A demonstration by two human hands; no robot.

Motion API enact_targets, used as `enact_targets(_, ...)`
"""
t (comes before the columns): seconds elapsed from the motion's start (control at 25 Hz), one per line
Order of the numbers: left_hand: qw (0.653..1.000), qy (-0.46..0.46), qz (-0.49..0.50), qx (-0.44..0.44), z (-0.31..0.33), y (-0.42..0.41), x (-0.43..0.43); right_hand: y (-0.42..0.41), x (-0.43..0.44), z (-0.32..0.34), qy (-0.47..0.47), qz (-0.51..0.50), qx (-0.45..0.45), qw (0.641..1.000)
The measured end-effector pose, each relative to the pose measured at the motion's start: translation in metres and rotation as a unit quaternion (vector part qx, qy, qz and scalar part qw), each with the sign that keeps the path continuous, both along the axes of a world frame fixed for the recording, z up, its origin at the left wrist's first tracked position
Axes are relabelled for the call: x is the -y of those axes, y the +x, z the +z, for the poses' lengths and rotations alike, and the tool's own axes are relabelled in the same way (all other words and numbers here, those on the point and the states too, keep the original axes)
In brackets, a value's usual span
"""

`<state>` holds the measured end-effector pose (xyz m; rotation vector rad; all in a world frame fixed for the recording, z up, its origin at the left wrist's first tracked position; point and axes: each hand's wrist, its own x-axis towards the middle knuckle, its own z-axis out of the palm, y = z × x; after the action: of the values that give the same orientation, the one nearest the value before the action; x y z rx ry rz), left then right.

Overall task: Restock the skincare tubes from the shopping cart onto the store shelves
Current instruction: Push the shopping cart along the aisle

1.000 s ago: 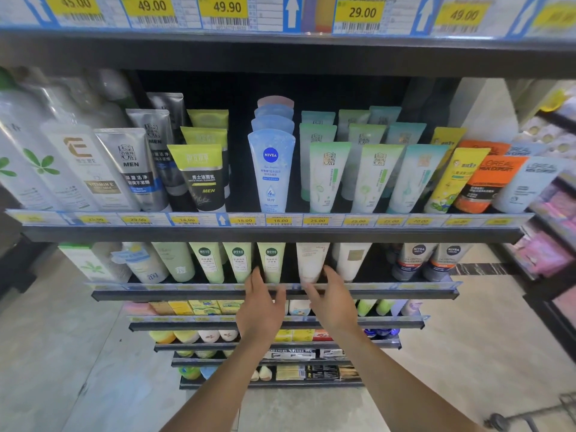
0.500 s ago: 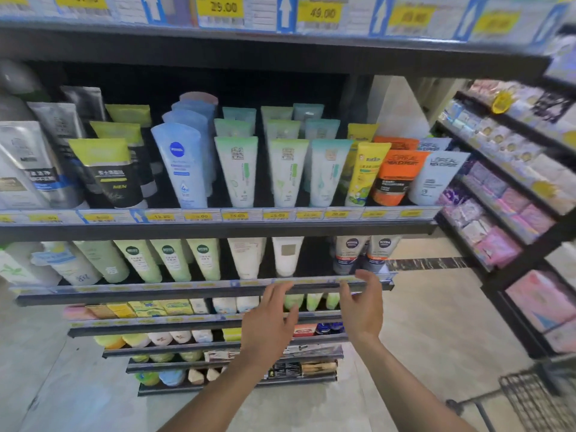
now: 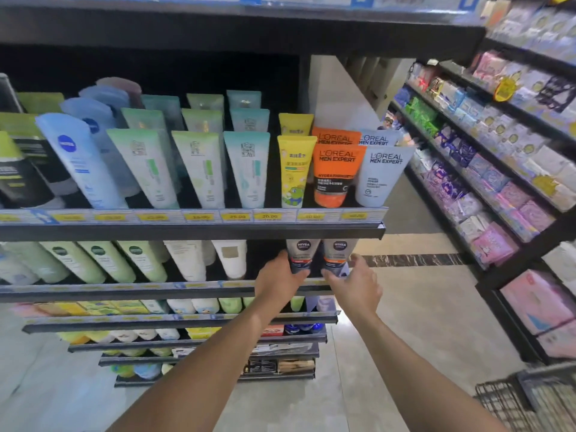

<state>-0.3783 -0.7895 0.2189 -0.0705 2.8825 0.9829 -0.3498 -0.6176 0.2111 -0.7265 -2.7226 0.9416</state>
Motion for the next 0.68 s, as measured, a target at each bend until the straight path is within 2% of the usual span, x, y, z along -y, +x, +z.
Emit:
enact_targets(0.4, 0.999, -0.048, -0.007, 0.006, -0.005, -0.011, -0.004, -0.02, -0.026, -0.008, 0.011, 0.125, 0.017, 0.992)
enact_targets(0.68, 0.998, -0.06, -0.012, 0.022, 0.002, -0.001, -0.005, -0.018, -0.024, -0.007, -0.01, 0.132, 0.042, 0.99)
